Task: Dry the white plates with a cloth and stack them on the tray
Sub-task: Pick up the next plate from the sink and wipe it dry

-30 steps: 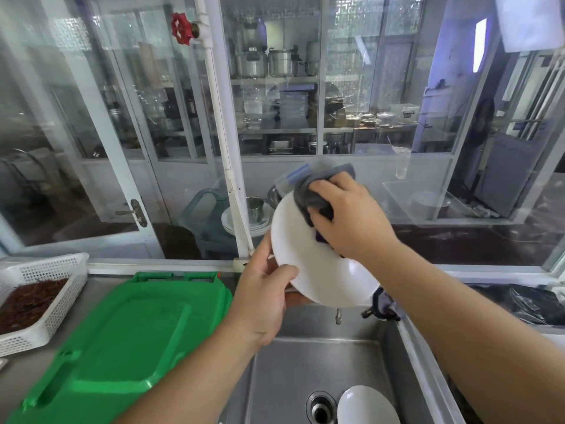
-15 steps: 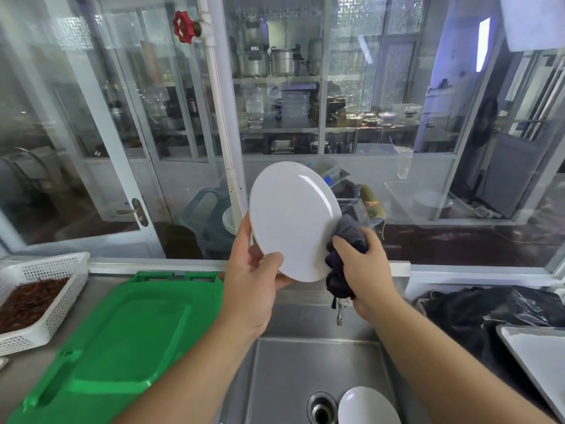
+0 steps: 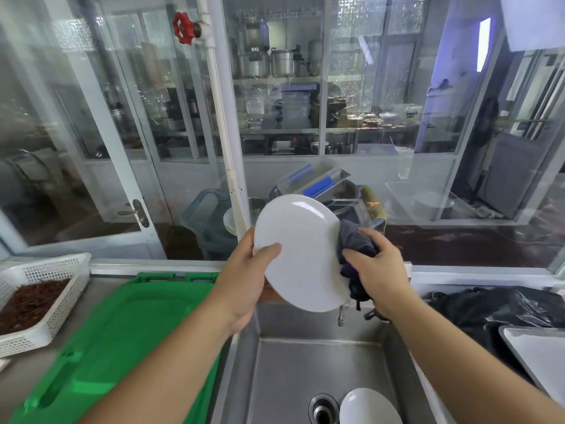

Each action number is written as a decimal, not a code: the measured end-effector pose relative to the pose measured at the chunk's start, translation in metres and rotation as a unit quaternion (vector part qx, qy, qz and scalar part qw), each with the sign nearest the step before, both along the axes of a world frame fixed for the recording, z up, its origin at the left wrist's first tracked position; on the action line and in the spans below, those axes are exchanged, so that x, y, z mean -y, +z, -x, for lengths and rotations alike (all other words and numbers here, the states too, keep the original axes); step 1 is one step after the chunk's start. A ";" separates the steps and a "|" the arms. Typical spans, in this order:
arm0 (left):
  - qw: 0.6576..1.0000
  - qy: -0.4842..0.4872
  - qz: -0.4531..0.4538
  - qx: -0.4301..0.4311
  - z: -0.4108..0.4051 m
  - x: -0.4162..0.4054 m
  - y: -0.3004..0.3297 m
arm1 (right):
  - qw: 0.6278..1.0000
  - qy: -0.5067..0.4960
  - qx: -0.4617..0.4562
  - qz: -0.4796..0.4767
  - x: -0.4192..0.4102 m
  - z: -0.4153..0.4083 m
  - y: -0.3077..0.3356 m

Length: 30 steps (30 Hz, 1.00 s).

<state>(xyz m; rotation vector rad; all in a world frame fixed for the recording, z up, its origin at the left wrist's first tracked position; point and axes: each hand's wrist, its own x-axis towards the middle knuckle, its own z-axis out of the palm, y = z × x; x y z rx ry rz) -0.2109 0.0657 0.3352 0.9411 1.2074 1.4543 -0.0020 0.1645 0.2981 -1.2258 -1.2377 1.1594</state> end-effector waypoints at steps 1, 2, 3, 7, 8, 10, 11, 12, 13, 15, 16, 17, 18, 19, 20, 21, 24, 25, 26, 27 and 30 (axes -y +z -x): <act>1.000 -0.012 0.003 0.001 0.006 0.000 0.000 | 0.999 0.008 0.039 -0.019 -0.002 -0.005 0.004; 1.000 -0.024 0.005 0.001 0.010 0.000 0.000 | 0.997 0.020 0.073 -0.029 -0.005 -0.009 0.008; 0.999 -0.033 0.002 0.000 0.011 0.000 -0.001 | 0.995 0.032 0.092 -0.032 -0.007 -0.012 0.011; 0.999 -0.020 -0.023 -0.009 0.002 -0.001 -0.004 | 0.974 0.026 0.211 -0.075 -0.008 -0.013 0.015; 1.000 -0.008 -0.027 -0.008 -0.001 -0.001 -0.005 | 0.967 0.020 0.238 -0.091 -0.006 -0.011 0.015; 0.999 0.021 -0.039 0.001 -0.007 -0.001 -0.007 | 0.953 0.014 0.281 -0.111 0.000 -0.005 0.011; 0.998 0.038 -0.046 0.007 -0.010 -0.002 -0.007 | 0.948 0.013 0.297 -0.113 0.004 -0.001 0.008; 0.997 0.056 -0.052 0.008 -0.013 -0.003 -0.008 | 0.943 0.013 0.311 -0.114 0.008 0.004 0.004; 0.996 0.069 -0.057 0.002 -0.016 -0.004 -0.009 | 0.938 0.012 0.326 -0.115 0.013 0.009 -0.001; 0.994 0.080 -0.063 -0.023 -0.022 -0.006 -0.012 | 0.919 0.002 0.371 -0.134 0.022 0.018 -0.008; 0.994 0.080 -0.064 -0.036 -0.024 -0.006 -0.014 | 0.909 -0.004 0.390 -0.148 0.026 0.021 -0.012; 0.994 0.079 -0.065 -0.047 -0.026 -0.006 -0.016 | 0.904 -0.008 0.397 -0.159 0.030 0.023 -0.014; 0.993 0.078 -0.066 -0.056 -0.028 -0.007 -0.018 | 0.904 -0.005 0.395 -0.164 0.032 0.024 -0.016; 0.993 0.078 -0.066 -0.064 -0.029 -0.007 -0.020 | 0.909 0.001 0.384 -0.164 0.034 0.025 -0.016; 0.992 0.076 -0.065 -0.072 -0.030 -0.007 -0.022 | 0.916 0.009 0.368 -0.160 0.035 0.026 -0.015; 0.992 0.072 -0.065 -0.082 -0.030 -0.008 -0.024 | 0.922 0.016 0.353 -0.155 0.036 0.026 -0.014; 0.983 0.060 -0.079 -0.154 -0.033 -0.006 -0.027 | 0.935 0.027 0.321 -0.147 0.036 0.030 -0.010; 0.976 0.057 -0.095 -0.189 -0.035 -0.004 -0.027 | 0.940 0.028 0.307 -0.143 0.035 0.030 -0.008; 0.966 0.052 -0.115 -0.224 -0.037 -0.003 -0.026 | 0.947 0.028 0.292 -0.134 0.034 0.030 -0.005; 0.956 0.043 -0.138 -0.256 -0.037 -0.002 -0.026 | 0.953 0.028 0.276 -0.122 0.032 0.029 -0.003; 0.915 0.016 -0.178 -0.361 -0.033 0.000 -0.026 | 0.982 0.052 0.172 -0.059 0.026 0.026 0.007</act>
